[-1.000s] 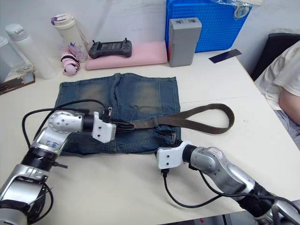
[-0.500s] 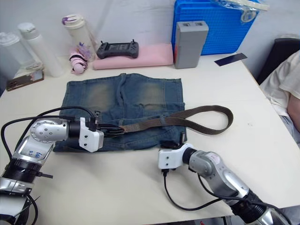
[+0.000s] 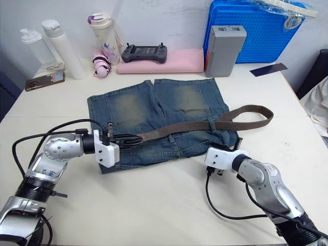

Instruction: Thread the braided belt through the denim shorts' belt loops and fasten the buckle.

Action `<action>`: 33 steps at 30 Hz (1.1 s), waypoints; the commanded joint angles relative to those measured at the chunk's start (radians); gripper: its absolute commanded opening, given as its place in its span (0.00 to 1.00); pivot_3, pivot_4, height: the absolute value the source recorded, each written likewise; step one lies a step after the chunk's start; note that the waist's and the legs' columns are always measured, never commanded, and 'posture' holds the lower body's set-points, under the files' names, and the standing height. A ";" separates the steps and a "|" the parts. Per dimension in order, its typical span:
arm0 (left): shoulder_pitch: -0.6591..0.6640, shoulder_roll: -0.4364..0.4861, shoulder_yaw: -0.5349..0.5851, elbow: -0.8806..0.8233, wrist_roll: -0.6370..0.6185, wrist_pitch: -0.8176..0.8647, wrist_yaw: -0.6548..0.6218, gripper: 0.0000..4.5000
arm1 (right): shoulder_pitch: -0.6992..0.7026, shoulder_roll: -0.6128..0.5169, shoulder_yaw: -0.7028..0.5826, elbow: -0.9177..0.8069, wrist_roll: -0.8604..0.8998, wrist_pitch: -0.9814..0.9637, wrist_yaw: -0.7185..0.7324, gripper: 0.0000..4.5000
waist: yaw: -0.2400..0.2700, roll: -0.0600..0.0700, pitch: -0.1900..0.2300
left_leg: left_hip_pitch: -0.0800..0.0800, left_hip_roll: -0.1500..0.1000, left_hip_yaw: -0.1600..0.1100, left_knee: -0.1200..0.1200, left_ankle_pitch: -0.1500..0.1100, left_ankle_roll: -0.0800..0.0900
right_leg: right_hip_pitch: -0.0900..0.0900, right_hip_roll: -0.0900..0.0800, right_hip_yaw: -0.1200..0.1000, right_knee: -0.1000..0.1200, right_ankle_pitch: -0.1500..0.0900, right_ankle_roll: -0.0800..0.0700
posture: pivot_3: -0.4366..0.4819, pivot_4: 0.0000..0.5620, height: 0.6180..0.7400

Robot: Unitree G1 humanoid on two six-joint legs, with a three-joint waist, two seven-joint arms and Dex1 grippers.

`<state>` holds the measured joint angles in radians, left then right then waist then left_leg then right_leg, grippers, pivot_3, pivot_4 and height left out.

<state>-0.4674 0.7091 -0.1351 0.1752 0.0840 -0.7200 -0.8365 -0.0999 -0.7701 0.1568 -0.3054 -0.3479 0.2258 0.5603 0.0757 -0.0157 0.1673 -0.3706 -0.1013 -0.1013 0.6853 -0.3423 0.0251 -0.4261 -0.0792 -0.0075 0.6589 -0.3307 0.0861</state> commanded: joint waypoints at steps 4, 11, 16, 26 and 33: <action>0.045 0.007 0.041 -0.027 0.009 -0.060 0.081 0.00 | -0.014 0.044 -0.191 -0.194 0.315 0.273 0.178 0.64 | -0.017 0.001 0.001 | -0.001 0.001 0.000 -0.001 0.000 0.000 | -0.001 0.001 0.000 0.000 0.000 0.000 | 0.48 0.27 0.75; 0.069 0.004 0.043 -0.079 0.005 -0.028 0.114 0.00 | -0.217 0.179 -0.346 -0.350 0.801 0.822 0.238 0.93 | -0.049 0.002 0.001 | -0.001 0.003 0.001 -0.001 0.000 -0.001 | -0.002 0.001 0.000 0.000 0.000 0.000 | 0.48 0.27 0.75; 0.073 0.006 0.048 -0.082 0.027 -0.030 0.140 0.00 | -0.415 0.552 -0.501 -0.315 1.032 1.354 0.116 0.93 | -0.057 0.002 0.001 | 0.000 0.006 0.001 -0.003 0.000 -0.003 | -0.003 0.004 0.000 0.001 0.000 -0.002 | 0.48 0.27 0.75; 0.069 0.013 0.050 -0.108 0.026 -0.015 0.154 0.00 | -0.526 0.980 -0.794 -0.017 1.224 1.389 -0.422 0.93 | -0.059 0.004 0.002 | -0.001 0.002 0.000 -0.003 -0.001 -0.001 | -0.004 0.001 -0.001 0.005 0.000 -0.002 | 0.48 0.27 0.75; 0.085 0.017 0.056 -0.128 0.024 -0.001 0.150 0.00 | -0.640 1.085 -0.970 0.053 1.349 1.389 -0.638 0.93 | -0.086 0.006 0.003 | -0.001 0.002 0.000 -0.003 -0.001 -0.002 | -0.005 0.001 -0.001 0.007 0.000 -0.002 | 0.48 0.27 0.75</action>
<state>-0.3868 0.7169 -0.0967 0.0854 0.1160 -0.7194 -0.6995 -0.6779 0.1468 -0.7923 -0.2415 0.9334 1.6108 -0.0473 -0.0099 -0.0093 0.1702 -0.3718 -0.0986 -0.1003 0.6822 -0.3430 0.0235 -0.4320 -0.0780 -0.0077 0.6673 -0.3306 0.0839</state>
